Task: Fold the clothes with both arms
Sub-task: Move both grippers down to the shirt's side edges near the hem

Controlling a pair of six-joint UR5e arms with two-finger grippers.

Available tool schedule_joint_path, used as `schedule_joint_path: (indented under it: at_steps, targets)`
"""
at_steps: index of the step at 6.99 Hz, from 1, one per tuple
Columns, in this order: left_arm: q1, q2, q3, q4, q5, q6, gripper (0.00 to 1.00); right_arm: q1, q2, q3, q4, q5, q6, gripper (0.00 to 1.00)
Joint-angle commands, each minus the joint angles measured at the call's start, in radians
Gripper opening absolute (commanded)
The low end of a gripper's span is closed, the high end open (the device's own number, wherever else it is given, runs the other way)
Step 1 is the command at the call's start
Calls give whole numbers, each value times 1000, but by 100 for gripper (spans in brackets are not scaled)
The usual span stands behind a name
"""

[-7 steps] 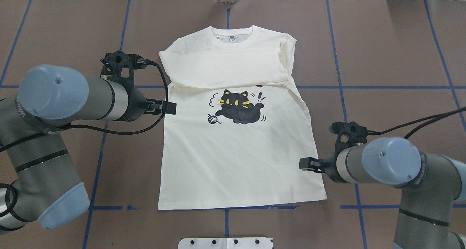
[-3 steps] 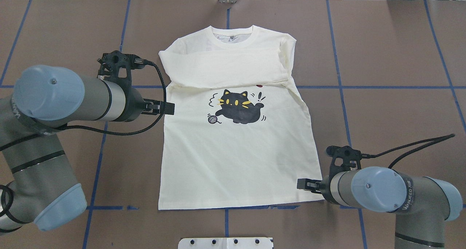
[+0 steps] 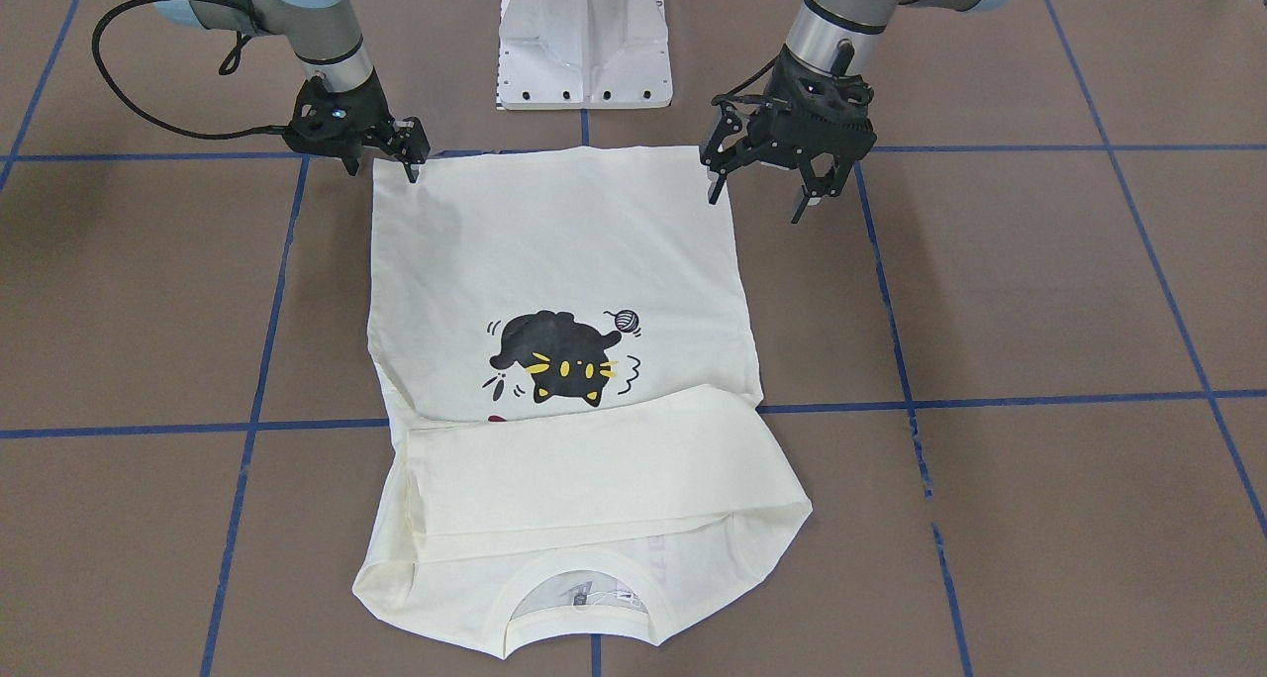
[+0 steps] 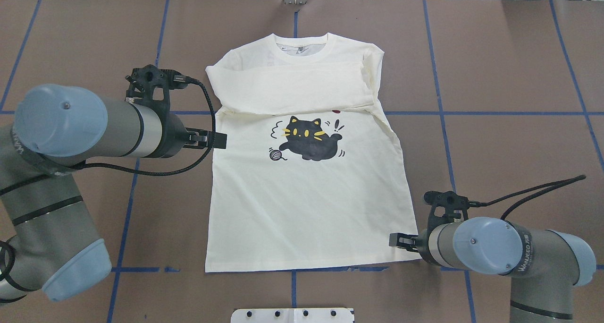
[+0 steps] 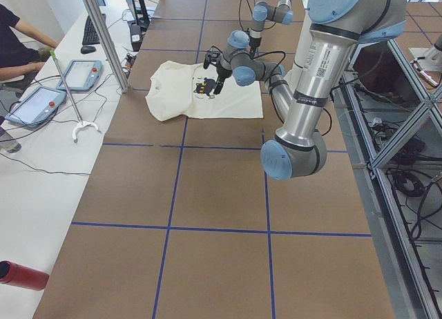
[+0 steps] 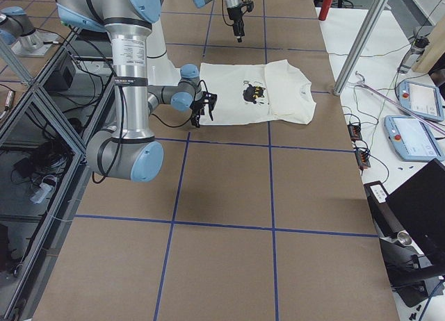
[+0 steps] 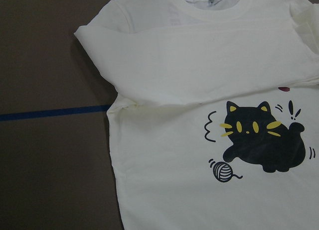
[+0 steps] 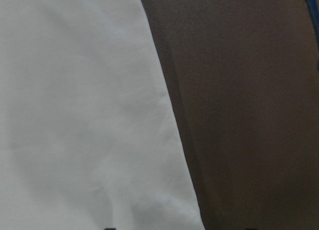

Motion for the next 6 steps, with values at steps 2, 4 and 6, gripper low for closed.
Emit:
schedule_joint_path:
  at_steps: [2,4,6]
  targets:
    - [0,3,-8,0,0,0,100,0,0,-26,-1,3,0,66]
    - [0,3,-8,0,0,0,100,3,0,-10,1,36,2,64]
    - [-2,3,-8,0,0,0,100,3,-5,-7,1,36,2,66]
